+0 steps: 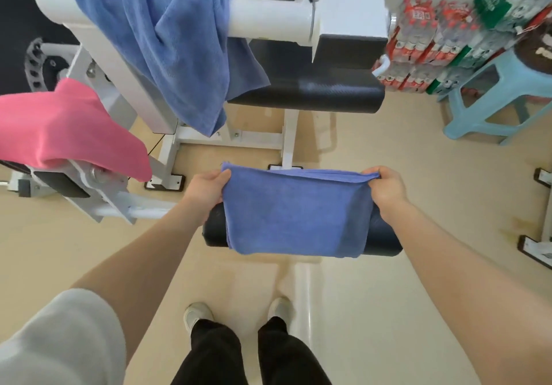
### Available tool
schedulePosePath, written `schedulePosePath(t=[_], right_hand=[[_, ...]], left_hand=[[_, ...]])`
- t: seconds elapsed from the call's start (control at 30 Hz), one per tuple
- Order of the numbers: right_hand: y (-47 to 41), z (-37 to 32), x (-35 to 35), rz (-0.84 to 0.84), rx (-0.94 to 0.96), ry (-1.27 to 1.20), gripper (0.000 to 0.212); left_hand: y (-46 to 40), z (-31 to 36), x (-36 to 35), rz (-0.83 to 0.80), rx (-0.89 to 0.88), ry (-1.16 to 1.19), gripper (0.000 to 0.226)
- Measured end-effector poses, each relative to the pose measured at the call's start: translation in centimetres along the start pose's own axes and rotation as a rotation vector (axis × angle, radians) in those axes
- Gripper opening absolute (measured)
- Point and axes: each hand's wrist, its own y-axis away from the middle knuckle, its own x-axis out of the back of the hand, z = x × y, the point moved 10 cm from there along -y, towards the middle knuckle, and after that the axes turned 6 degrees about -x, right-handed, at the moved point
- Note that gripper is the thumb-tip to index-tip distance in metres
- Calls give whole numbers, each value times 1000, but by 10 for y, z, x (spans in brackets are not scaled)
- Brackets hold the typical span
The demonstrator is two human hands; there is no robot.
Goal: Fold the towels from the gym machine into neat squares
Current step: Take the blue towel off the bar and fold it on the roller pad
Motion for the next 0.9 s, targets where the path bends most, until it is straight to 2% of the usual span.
schedulePosePath(t=[0.13,0.2,0.27,0.3,0.37,0.4,0.47,0.53,0.63,0.73,0.9], right_hand=[[-34,-9,-13,72,29,-63,37],[-48,-6,-22,80,15,-82,30],[-47,-3,-32,97,43,196,32],[-38,-4,-36,123,114,372,39],[-3,-17,-61,111,414,546,43],[19,-20,-79,52,546,573,41],[59,-14,-120,-146,686,627,31],[92,-1,-159,-314,754,752,23],[116,15,-200,-433,772,923,23],[116,23,-214,-458,770,1041,30],[112,26,-215,-517,742,1134,38]], left_hand=[[-43,13,-8,51,-150,-82,23],[-61,12,-16,56,-182,-116,22],[-73,-6,-26,26,-156,-175,32],[-72,-18,-26,41,-147,-224,40],[-53,-31,-17,156,-206,-304,41],[-38,-35,-11,215,-261,-306,36],[-3,-50,-4,246,-289,-196,22],[31,-77,-6,213,-186,-70,17],[59,-129,-21,153,0,33,25],[66,-163,-41,120,132,177,25],[66,-168,-54,206,200,312,9]])
